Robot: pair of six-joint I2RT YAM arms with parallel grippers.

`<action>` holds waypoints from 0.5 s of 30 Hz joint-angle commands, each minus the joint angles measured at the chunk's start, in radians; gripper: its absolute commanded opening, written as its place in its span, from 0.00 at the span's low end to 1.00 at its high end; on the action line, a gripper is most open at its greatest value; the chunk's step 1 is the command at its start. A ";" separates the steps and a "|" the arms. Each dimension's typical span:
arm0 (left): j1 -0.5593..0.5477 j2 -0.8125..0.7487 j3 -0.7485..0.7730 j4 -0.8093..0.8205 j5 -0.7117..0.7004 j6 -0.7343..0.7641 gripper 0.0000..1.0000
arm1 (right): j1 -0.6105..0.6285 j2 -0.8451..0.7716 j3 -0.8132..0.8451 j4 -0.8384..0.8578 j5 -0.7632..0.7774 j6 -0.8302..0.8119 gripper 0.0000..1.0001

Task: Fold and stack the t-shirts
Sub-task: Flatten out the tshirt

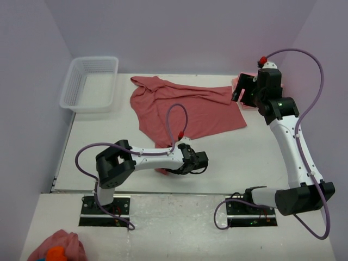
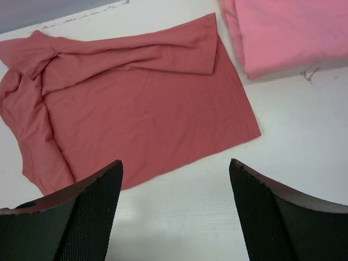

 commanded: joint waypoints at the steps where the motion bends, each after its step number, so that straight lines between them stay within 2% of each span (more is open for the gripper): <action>1: 0.002 -0.012 -0.014 -0.035 -0.039 -0.074 0.49 | -0.002 -0.002 0.000 0.028 0.010 0.009 0.79; 15: 0.002 0.018 -0.034 0.045 0.040 -0.018 0.48 | -0.003 -0.016 0.001 0.034 0.008 0.009 0.80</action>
